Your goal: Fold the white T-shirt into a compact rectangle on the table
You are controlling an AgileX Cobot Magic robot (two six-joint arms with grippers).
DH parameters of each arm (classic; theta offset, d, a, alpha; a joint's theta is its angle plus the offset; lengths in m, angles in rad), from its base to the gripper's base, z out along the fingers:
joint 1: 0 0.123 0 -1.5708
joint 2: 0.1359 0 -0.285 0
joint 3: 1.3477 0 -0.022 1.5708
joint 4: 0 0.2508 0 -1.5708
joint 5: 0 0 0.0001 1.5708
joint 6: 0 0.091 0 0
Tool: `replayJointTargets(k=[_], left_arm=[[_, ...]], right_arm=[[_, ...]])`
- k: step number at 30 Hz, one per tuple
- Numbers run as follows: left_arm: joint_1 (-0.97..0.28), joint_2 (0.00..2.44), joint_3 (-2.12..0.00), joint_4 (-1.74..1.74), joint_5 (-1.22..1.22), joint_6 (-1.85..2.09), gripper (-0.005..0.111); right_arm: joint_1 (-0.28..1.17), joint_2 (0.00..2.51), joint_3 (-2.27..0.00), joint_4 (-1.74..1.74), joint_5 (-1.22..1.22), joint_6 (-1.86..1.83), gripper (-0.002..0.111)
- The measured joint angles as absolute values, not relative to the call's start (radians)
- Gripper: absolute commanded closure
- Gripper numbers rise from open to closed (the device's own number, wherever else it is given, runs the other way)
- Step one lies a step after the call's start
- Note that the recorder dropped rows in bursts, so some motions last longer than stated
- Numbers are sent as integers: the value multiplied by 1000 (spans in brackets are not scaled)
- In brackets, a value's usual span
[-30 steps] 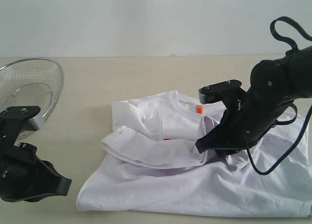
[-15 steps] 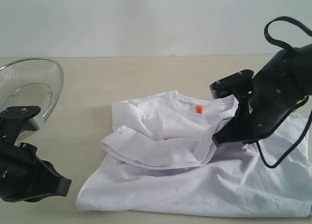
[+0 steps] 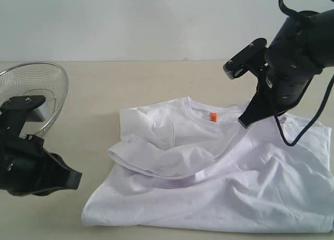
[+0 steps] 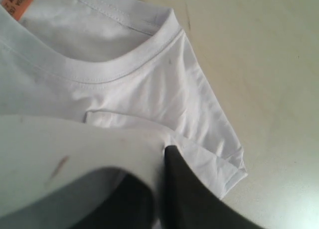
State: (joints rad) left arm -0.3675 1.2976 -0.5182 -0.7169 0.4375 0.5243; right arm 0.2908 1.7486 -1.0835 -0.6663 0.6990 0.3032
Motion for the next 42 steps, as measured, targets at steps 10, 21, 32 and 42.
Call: replayJointTargets(k=[10, 21, 32, 42], left_arm=[[-367, 1399, -636, -673, 438, 533, 81], [-367, 1650, -809, -687, 397, 535, 48], [-367, 1824, -965, -695, 432, 535, 48], [-367, 1882, -973, -677, 436, 543, 48]], right_arm=[[291, 1749, -1084, -667, 718, 306, 108], [291, 1749, -1085, -663, 745, 306, 108], [291, 1749, -1085, -663, 745, 306, 108], [291, 1749, -1085, -661, 745, 306, 108]])
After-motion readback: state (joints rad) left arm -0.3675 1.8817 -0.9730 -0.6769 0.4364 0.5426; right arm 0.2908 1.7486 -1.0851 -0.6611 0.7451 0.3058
